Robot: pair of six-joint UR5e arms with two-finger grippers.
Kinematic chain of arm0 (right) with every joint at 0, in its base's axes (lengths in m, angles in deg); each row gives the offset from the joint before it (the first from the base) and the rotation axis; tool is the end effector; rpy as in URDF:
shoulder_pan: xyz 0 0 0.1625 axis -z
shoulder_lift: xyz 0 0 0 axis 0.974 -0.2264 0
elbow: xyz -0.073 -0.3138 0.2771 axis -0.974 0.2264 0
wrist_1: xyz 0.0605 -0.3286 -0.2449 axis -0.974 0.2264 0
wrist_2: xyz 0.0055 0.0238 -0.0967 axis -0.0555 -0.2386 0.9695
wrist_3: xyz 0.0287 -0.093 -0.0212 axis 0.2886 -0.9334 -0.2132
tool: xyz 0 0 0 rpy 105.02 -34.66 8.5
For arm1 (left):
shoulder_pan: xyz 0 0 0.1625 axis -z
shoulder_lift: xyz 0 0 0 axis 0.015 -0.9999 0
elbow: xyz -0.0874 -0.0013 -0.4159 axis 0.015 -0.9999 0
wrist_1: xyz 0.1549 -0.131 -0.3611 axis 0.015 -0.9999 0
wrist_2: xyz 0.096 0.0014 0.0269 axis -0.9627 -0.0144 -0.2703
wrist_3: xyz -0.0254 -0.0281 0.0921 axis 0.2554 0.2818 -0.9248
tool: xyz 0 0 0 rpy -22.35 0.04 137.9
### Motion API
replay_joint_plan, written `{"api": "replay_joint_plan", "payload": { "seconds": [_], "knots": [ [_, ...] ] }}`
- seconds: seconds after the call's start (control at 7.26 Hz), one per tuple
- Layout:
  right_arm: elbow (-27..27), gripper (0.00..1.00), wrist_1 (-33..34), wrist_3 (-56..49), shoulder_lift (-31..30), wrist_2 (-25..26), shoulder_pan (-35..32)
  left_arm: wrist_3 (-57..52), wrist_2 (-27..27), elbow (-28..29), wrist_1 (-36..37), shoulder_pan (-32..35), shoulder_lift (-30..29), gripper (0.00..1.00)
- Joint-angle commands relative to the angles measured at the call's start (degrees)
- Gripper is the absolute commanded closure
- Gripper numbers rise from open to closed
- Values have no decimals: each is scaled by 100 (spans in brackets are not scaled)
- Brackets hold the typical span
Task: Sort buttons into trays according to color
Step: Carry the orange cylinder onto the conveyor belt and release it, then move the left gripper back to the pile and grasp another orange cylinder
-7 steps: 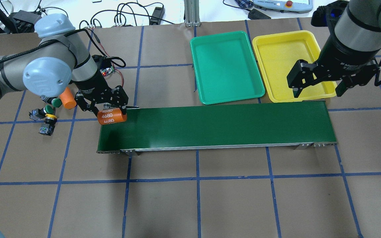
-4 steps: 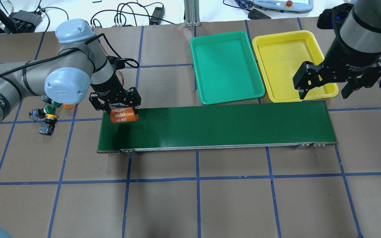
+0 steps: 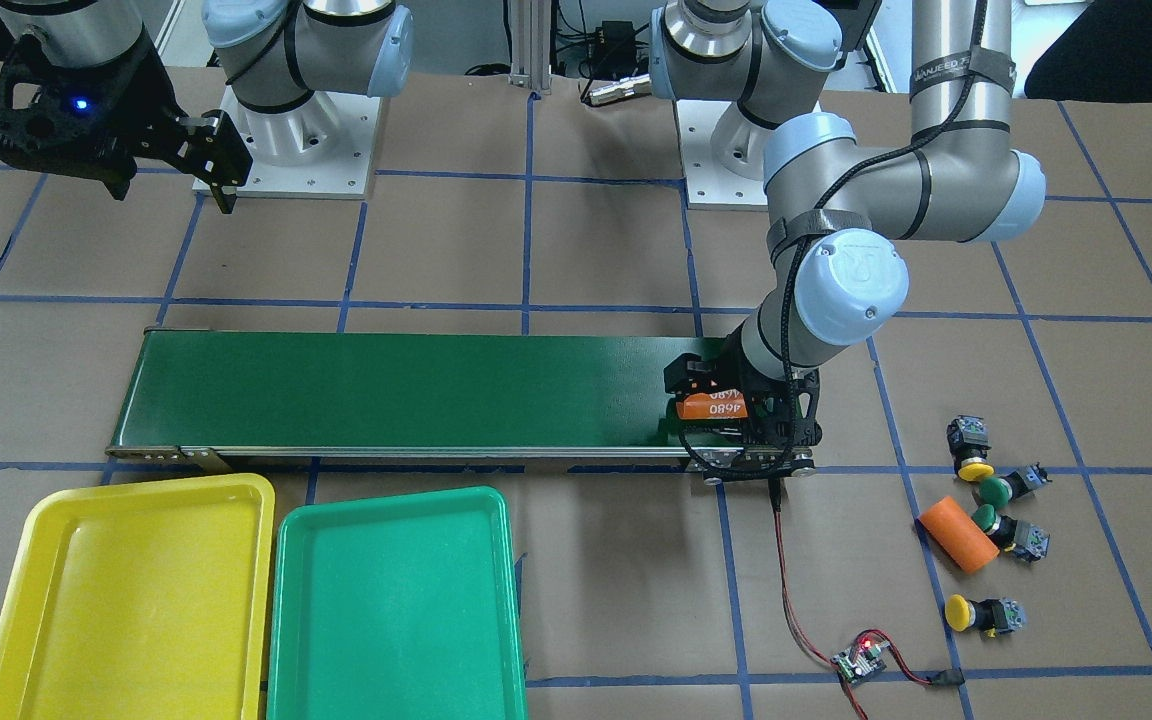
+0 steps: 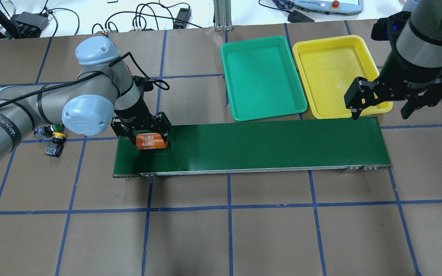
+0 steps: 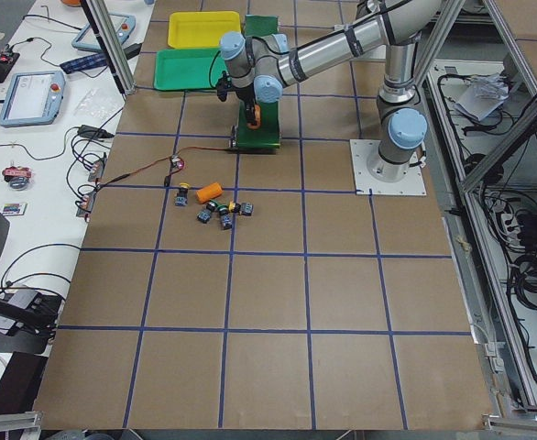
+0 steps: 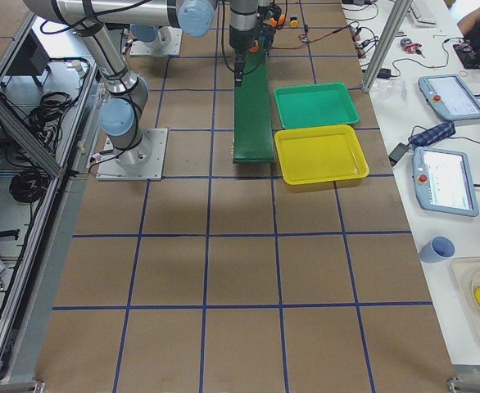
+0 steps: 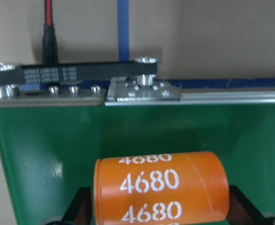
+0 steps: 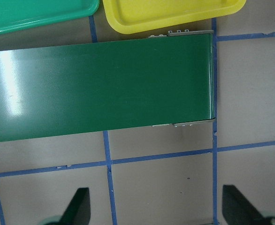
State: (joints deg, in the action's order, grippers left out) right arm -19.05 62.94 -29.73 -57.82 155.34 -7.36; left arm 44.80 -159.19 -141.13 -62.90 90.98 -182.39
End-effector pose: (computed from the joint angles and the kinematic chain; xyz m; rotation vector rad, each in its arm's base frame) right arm 0.0819 -0.4349 0.4802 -0.1172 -3.0568 -0.0738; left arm -0.1425 -0.5215 0.2588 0.0080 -3.0471 -0.2863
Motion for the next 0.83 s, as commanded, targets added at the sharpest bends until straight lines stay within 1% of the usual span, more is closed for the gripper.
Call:
{"api": "replay_joint_plan", "payload": {
  "seconds": [0.0,0.14,0.28,0.41,0.55,0.69],
  "knots": [
    [-5,0,5,-10,8,-18,-1,-16,-1,310,-83,-72,308,0],
    [-5,0,119,-36,8,-19,-1,-164,-19,739,-502,-247,336,0],
    [-5,0,163,-36,8,-36,-1,-505,-2,1213,-993,-580,318,0],
    [-14,0,172,-36,26,-28,-1,-1405,7,1670,-1233,-1131,92,0],
    [-22,0,181,-45,26,-10,-1,-2397,16,1962,-1175,-1546,-250,0],
    [-31,0,225,-45,26,-1,8,-3303,-19,2200,-991,-1759,-679,0]
  ]
}}
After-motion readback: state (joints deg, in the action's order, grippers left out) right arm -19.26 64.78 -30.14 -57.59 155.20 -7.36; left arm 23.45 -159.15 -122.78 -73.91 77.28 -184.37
